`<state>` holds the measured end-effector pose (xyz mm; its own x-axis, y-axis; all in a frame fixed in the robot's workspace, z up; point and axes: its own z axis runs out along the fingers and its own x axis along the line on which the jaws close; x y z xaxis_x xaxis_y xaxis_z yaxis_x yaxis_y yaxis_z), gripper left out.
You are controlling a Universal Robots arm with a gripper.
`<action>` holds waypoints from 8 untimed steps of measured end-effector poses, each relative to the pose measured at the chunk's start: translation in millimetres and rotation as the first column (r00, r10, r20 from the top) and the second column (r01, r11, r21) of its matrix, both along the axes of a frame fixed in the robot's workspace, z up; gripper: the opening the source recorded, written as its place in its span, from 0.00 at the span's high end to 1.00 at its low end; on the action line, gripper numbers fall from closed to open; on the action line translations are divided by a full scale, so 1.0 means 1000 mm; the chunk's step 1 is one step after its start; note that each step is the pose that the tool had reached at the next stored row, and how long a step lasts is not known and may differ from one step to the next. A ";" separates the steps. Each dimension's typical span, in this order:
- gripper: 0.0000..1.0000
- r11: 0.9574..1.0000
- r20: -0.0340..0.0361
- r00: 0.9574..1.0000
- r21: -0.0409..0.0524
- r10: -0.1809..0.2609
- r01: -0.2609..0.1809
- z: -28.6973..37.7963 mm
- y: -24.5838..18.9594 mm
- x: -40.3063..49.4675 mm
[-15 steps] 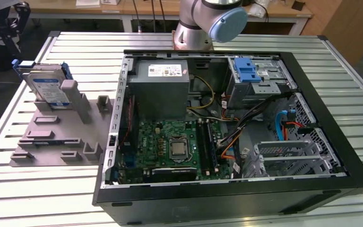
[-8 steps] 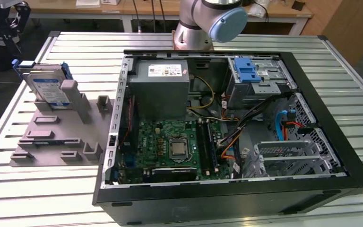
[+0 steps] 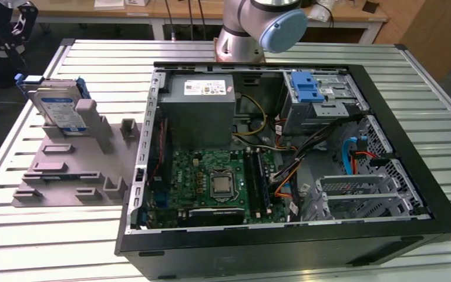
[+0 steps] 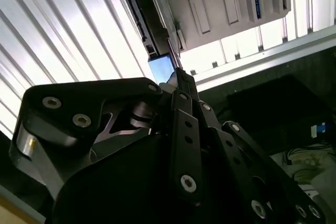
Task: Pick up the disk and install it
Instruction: 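Pick up the disk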
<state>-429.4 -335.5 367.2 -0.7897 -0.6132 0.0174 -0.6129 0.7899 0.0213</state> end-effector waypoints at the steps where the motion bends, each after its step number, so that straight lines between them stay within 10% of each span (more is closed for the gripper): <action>1: 0.89 1.000 0.000 1.000 0.000 0.013 -0.013 -0.0001 0.0000 0.0000; 8: 0.89 0.995 0.000 0.995 0.000 0.102 -0.102 -0.0005 0.0000 0.0000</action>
<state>-429.4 -335.5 366.7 -0.7229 -0.6907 0.0175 -0.6904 0.7231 0.0214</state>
